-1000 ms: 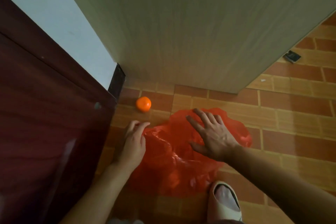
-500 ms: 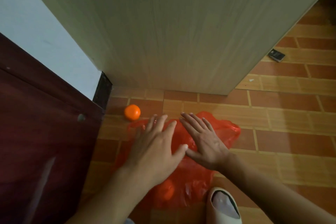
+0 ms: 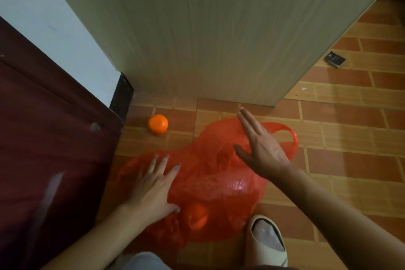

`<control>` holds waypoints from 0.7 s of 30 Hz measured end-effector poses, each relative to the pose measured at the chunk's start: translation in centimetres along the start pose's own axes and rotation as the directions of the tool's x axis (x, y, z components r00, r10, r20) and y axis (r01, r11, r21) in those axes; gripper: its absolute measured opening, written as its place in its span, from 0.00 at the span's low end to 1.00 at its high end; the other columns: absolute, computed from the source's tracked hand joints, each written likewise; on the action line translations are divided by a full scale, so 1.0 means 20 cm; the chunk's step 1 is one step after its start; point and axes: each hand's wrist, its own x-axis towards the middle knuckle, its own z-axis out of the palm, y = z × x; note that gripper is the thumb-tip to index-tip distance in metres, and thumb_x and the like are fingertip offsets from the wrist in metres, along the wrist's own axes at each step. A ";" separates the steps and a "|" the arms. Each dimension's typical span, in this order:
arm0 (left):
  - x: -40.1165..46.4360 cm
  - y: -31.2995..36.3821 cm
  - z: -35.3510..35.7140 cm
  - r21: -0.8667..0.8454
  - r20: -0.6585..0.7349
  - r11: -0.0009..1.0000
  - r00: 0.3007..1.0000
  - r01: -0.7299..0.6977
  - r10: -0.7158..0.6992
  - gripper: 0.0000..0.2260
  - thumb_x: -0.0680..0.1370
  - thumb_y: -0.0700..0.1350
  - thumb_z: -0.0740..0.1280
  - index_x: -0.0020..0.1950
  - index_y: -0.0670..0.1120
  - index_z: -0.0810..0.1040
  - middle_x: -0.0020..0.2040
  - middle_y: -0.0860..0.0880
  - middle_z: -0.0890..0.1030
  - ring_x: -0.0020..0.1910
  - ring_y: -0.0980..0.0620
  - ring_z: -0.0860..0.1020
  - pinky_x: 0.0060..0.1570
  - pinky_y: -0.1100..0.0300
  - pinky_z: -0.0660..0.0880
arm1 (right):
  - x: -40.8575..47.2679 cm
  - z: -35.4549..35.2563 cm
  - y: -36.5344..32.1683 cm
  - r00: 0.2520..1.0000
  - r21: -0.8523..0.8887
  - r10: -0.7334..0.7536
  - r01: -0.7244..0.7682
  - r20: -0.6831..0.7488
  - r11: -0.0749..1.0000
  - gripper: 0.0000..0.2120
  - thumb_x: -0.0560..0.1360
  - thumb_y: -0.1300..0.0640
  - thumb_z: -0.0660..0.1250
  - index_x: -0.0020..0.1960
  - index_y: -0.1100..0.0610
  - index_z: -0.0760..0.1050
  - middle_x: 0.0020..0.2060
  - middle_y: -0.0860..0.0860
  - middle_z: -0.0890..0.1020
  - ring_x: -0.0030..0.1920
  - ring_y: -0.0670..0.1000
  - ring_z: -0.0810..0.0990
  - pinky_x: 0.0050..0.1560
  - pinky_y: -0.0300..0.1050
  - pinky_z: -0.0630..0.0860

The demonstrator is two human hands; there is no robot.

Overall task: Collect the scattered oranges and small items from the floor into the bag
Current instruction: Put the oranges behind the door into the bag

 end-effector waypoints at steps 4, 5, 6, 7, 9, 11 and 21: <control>0.05 0.06 -0.07 -0.107 -0.213 0.990 0.975 -0.087 0.063 0.41 0.77 0.57 0.73 0.83 0.63 0.52 0.84 0.51 0.50 0.82 0.43 0.54 0.75 0.43 0.66 | 0.01 -0.13 0.07 0.984 -0.051 0.087 -0.096 -0.158 0.994 0.42 0.82 0.45 0.65 0.85 0.52 0.43 0.84 0.46 0.45 0.83 0.53 0.53 0.77 0.56 0.63; 0.07 0.08 -0.09 -0.114 -0.271 0.985 0.958 -0.130 0.095 0.36 0.80 0.51 0.71 0.82 0.62 0.56 0.84 0.51 0.53 0.81 0.43 0.57 0.72 0.45 0.70 | 0.00 -0.16 0.07 0.976 -0.059 0.107 -0.120 -0.188 0.991 0.42 0.82 0.46 0.65 0.85 0.52 0.43 0.84 0.46 0.45 0.83 0.53 0.52 0.77 0.56 0.62; 0.07 0.09 -0.10 -0.108 -0.320 0.981 0.940 -0.162 0.120 0.32 0.81 0.43 0.68 0.81 0.61 0.60 0.84 0.51 0.56 0.80 0.44 0.60 0.69 0.46 0.73 | -0.01 -0.19 0.08 0.967 -0.061 0.127 -0.144 -0.219 0.988 0.42 0.81 0.46 0.65 0.85 0.52 0.43 0.84 0.47 0.46 0.83 0.52 0.52 0.77 0.56 0.62; 0.08 0.10 -0.11 -0.100 -0.359 0.978 0.924 -0.181 0.134 0.31 0.81 0.36 0.64 0.80 0.59 0.64 0.83 0.51 0.59 0.79 0.44 0.63 0.67 0.47 0.75 | -0.03 -0.21 0.09 0.957 -0.056 0.151 -0.169 -0.247 0.984 0.42 0.81 0.47 0.65 0.85 0.53 0.44 0.84 0.47 0.46 0.83 0.52 0.51 0.77 0.57 0.61; 0.07 0.09 -0.12 -0.067 -0.427 0.978 0.891 -0.199 0.152 0.31 0.77 0.29 0.61 0.76 0.54 0.74 0.79 0.50 0.68 0.76 0.44 0.69 0.63 0.47 0.79 | -0.06 -0.24 0.12 0.936 -0.020 0.202 -0.216 -0.288 0.976 0.42 0.81 0.48 0.66 0.85 0.53 0.45 0.84 0.47 0.47 0.83 0.52 0.51 0.76 0.60 0.62; 0.06 0.05 -0.11 -0.023 -0.512 0.979 0.843 -0.205 0.165 0.27 0.74 0.27 0.63 0.67 0.48 0.82 0.71 0.47 0.78 0.68 0.43 0.78 0.56 0.48 0.82 | -0.09 -0.23 0.13 0.925 0.012 0.234 -0.242 -0.301 0.970 0.42 0.80 0.48 0.66 0.85 0.54 0.46 0.84 0.48 0.48 0.83 0.52 0.51 0.75 0.61 0.63; 0.06 0.15 -0.22 0.092 -0.512 0.928 0.782 -0.360 0.354 0.12 0.75 0.43 0.65 0.56 0.49 0.84 0.66 0.49 0.80 0.67 0.46 0.75 0.63 0.45 0.75 | 0.01 -0.08 0.06 0.986 -0.288 0.157 -0.167 -0.058 0.943 0.36 0.79 0.39 0.63 0.81 0.54 0.59 0.84 0.55 0.48 0.83 0.60 0.47 0.78 0.67 0.56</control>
